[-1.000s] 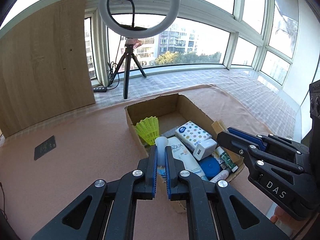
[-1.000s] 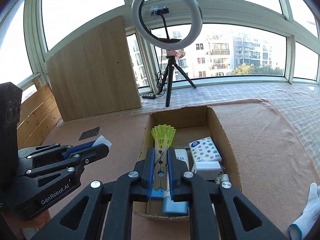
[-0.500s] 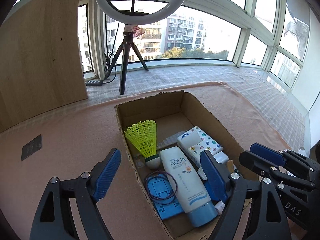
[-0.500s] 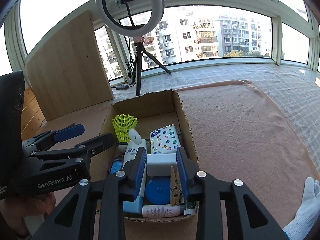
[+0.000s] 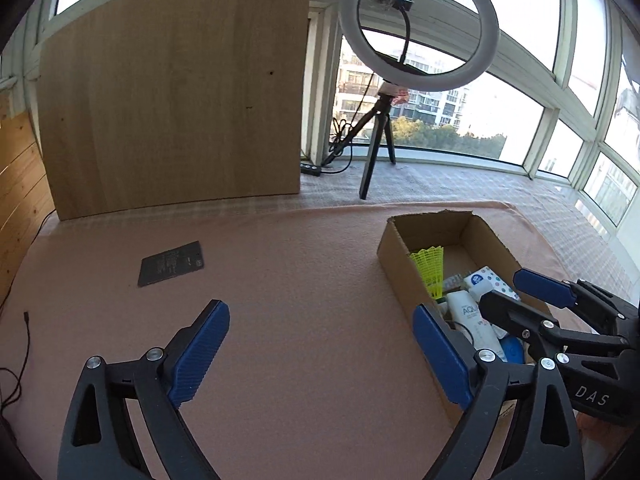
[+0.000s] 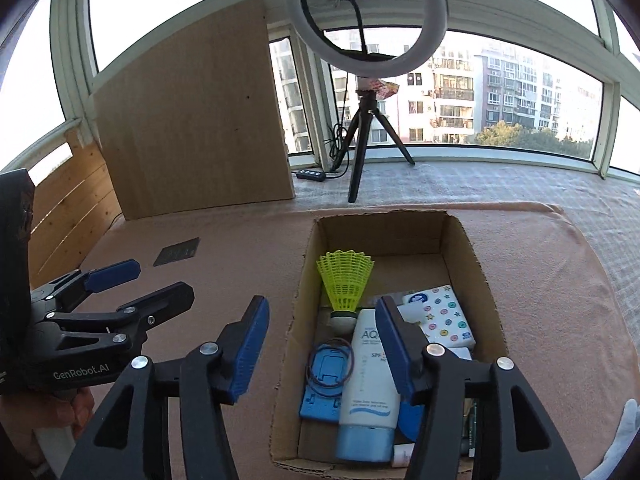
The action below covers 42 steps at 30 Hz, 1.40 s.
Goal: Organize objects
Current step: 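Lower both grippers into the box, open them and withdraw, then move the right gripper over the dark grey card on the floor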
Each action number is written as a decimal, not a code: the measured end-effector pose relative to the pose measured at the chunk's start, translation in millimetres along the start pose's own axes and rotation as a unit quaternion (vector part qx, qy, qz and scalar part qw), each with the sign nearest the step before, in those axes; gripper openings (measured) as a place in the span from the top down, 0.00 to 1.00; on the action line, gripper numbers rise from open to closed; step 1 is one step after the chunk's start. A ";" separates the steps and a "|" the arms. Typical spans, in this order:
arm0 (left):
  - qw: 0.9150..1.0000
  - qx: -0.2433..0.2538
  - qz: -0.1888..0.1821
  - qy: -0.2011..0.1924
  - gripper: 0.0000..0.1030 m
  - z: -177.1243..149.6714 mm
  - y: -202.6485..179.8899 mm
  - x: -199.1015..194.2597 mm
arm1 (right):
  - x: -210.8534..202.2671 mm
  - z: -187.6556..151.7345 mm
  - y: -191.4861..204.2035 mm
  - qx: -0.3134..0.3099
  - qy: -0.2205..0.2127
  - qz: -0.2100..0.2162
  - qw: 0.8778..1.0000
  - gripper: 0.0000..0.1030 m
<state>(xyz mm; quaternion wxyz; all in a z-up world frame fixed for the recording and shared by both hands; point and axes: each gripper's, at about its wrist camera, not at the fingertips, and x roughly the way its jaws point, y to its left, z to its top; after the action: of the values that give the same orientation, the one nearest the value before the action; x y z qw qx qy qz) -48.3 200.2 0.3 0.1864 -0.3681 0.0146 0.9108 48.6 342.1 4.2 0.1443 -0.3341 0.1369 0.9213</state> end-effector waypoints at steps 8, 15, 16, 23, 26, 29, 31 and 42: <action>0.992 -0.102 0.078 0.006 0.06 -43.1 149.7 -41.3 | 110.9 16.4 129.3 -0.161 0.113 0.111 0.974 0.36; 0.977 -0.168 0.127 0.036 0.06 -104.6 247.5 -74.3 | 239.6 38.1 195.6 -0.356 0.176 0.153 0.905 0.36; 0.975 -0.179 0.130 0.037 0.06 -110.6 256.8 -77.1 | 252.7 42.0 199.1 -0.368 0.186 0.151 0.898 0.36; 0.968 -0.211 0.129 0.037 0.06 -130.5 287.0 -83.9 | 297.9 61.0 223.6 -0.472 0.179 0.215 0.836 0.33; 0.968 -0.211 0.131 0.041 0.06 -134.0 287.8 -83.6 | 305.5 67.1 229.2 -0.522 0.186 0.252 0.793 0.31; 0.966 -0.217 0.130 0.049 0.06 -138.2 287.4 -81.5 | 313.2 71.1 232.0 -0.538 0.205 0.281 0.768 0.30; 0.967 -0.213 0.129 0.051 0.06 -139.0 284.9 -82.4 | 319.8 74.7 231.2 -0.525 0.224 0.299 0.765 0.28; 0.970 -0.210 0.108 0.048 0.06 -141.7 272.6 -87.7 | 306.9 67.5 230.4 -0.494 0.247 0.270 0.789 0.48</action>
<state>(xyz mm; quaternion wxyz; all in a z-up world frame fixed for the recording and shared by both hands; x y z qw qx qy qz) 8.3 -105.4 -73.7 0.0042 -0.4382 -0.1285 0.8896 -298.2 207.0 -111.0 -0.3341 -0.5256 -0.2209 0.7505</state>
